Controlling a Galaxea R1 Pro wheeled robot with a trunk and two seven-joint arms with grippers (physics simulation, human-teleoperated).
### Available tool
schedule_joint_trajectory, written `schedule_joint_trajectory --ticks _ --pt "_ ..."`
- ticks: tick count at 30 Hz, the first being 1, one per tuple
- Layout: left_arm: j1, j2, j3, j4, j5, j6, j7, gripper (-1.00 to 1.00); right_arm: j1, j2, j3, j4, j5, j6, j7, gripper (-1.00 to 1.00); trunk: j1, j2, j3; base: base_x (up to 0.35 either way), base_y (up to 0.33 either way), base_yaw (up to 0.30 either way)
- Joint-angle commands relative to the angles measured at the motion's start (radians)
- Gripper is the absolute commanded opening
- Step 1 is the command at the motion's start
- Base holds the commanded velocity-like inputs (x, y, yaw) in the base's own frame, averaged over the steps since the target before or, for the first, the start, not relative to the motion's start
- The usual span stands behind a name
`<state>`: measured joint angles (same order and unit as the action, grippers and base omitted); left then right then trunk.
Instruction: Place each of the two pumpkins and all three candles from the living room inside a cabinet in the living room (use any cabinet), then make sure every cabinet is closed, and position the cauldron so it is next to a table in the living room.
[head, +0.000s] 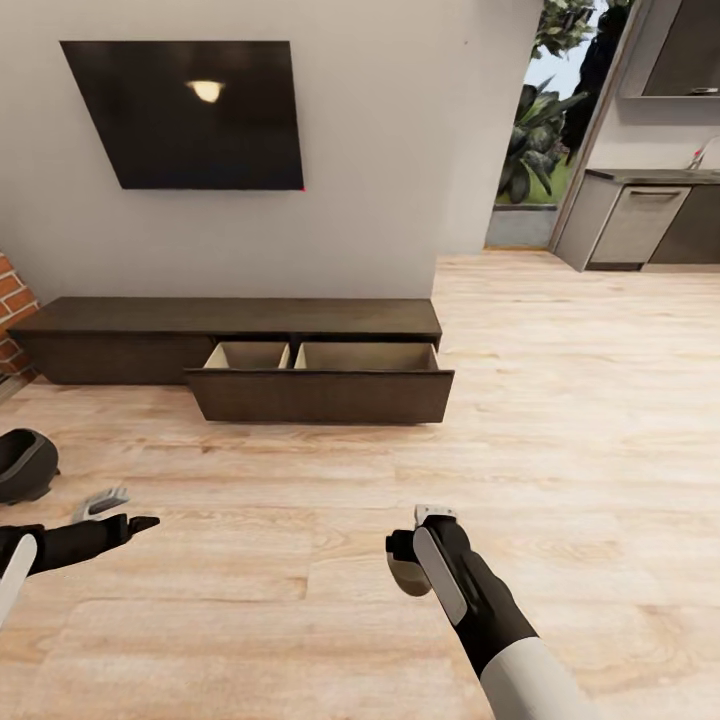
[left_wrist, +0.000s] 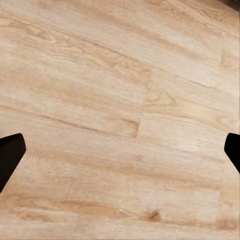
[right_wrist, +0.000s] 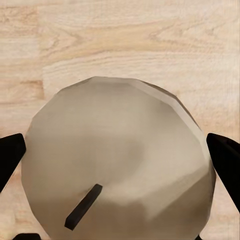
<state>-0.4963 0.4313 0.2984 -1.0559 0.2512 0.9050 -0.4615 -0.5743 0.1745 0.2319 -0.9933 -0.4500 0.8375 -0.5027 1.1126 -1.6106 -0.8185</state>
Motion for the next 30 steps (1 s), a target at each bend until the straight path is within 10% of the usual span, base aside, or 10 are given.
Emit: schedule_joint_trajectory --ticks 1,24,30 --pt "-0.001 -0.001 0.003 -0.002 -0.001 0.005 0.001 1.00 0.000 0.000 0.001 -0.001 -0.010 0.002 -0.010 -1.00 0.001 0.000 -0.001 0.331 0.091 0.000" --pt "-0.001 -0.004 0.009 -0.013 0.010 0.005 -0.006 1.00 0.001 0.000 0.006 -0.010 -0.014 -0.002 -0.007 -1.00 0.001 0.000 -0.001 0.296 0.028 0.000" --pt "-0.001 0.004 0.106 -0.001 0.021 0.012 -0.208 1.00 0.001 0.000 0.003 -0.010 -0.015 0.002 -0.005 -1.00 0.001 0.000 -0.001 0.270 0.000 0.000"
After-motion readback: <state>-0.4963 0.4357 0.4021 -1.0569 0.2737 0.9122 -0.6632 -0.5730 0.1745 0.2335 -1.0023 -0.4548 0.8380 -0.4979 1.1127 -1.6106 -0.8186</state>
